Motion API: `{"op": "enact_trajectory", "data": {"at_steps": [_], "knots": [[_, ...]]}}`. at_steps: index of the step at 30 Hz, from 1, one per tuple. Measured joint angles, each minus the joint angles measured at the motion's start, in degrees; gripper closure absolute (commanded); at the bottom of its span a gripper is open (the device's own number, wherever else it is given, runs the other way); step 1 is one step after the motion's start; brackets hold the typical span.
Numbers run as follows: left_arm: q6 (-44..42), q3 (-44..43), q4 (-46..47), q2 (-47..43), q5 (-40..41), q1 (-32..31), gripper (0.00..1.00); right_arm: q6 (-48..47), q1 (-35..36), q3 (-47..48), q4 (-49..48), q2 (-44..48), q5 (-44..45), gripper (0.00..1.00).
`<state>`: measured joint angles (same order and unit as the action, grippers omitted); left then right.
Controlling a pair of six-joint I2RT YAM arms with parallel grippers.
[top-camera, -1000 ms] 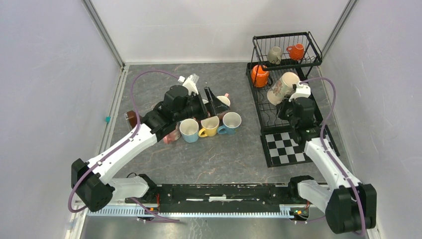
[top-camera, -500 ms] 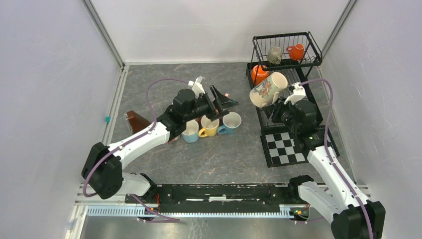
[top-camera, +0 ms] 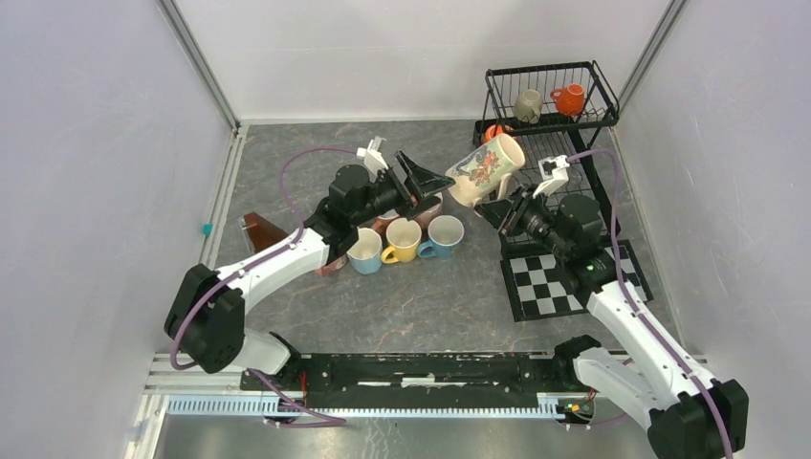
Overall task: Unload the cups from the dish rack
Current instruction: Unload the cup from the dish rack, then place the cup at the center of the board.
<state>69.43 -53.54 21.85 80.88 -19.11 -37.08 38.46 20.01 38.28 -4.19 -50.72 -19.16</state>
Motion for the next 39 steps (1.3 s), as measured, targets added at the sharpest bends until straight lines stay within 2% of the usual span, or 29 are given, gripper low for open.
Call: {"op": "enact_trajectory", "data": {"at_steps": [7,16,22,28,32,35,39], "knots": [[1.7,-0.7,5.4,1.2,-1.1,1.6,0.05,3.2,1.8,0.8,-3.6,-1.1,-2.1,1.0],[11.1,-0.9,21.1,3.7,-4.4,1.9,0.25,9.3,2.3,0.8,-10.7,-3.0,-5.3,1.0],[17.3,-0.8,30.4,3.9,-5.4,2.0,0.32,13.7,2.3,0.8,-17.8,-3.5,-7.0,1.0],[22.6,-0.8,40.0,5.5,-6.1,2.0,0.46,18.4,2.6,0.8,-24.6,-4.5,-9.1,1.0],[25.2,-0.9,43.1,7.0,-7.1,1.9,0.51,19.5,2.9,0.8,-25.6,-4.7,-9.6,1.0],[25.7,-0.9,43.5,7.3,-7.2,1.7,0.61,20.2,3.0,0.8,-25.8,-4.8,-10.1,1.0],[26.1,-0.9,43.9,7.5,-7.4,1.7,0.88,20.8,3.3,0.8,-26.6,-4.8,-10.7,1.0]]}}
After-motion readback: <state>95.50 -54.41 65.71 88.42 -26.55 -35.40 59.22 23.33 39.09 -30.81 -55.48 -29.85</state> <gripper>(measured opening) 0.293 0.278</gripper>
